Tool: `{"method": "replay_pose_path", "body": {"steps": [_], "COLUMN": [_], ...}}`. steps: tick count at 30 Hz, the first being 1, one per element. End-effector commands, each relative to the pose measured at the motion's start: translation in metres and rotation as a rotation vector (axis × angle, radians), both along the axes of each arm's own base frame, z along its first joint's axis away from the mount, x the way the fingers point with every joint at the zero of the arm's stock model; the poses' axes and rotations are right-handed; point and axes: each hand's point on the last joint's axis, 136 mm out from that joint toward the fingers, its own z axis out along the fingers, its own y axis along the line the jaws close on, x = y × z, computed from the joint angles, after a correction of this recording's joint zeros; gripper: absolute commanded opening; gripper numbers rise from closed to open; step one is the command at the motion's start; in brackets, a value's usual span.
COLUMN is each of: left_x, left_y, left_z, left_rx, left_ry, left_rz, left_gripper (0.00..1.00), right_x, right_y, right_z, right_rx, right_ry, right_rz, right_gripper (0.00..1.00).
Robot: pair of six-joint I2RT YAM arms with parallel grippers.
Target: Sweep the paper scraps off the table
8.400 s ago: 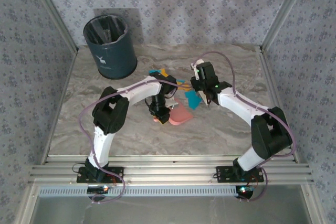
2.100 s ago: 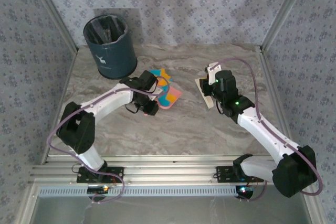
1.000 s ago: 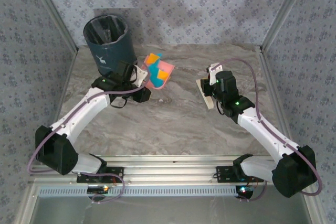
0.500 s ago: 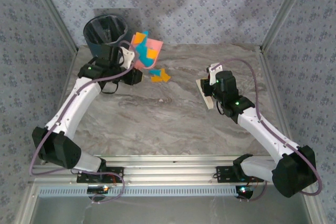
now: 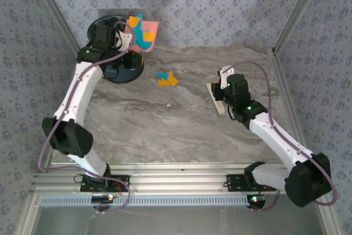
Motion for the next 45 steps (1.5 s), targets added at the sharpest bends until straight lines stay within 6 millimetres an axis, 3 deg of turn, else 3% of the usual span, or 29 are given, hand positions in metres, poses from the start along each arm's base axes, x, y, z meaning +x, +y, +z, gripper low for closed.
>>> {"method": "replay_pose_path", "body": {"steps": [1,18,31,45], "left_x": [0.007,0.071,0.089,0.111], "left_y": [0.002,0.034,0.036,0.037], "left_z": [0.017,0.041,0.037,0.056], "left_rx": [-0.051,-0.324,-0.470,-0.682], "left_ry": [0.001,0.087,0.157,0.179], "left_rz": [0.023,0.119,0.164,0.191], "left_gripper": [0.00,0.00,0.00,0.00], "right_x": [-0.002,-0.005,-0.005,-0.006], "right_y": [-0.004,-0.006,-0.006,-0.005], "right_z": [0.015,0.011,0.009,0.004], "right_rx": [0.034,0.033,0.037,0.034], "right_ry": [-0.029,-0.006,0.003,0.019], "right_rz": [-0.016,-0.018,-0.019,-0.015], "right_gripper": [0.00,0.00,0.00,0.00]}}
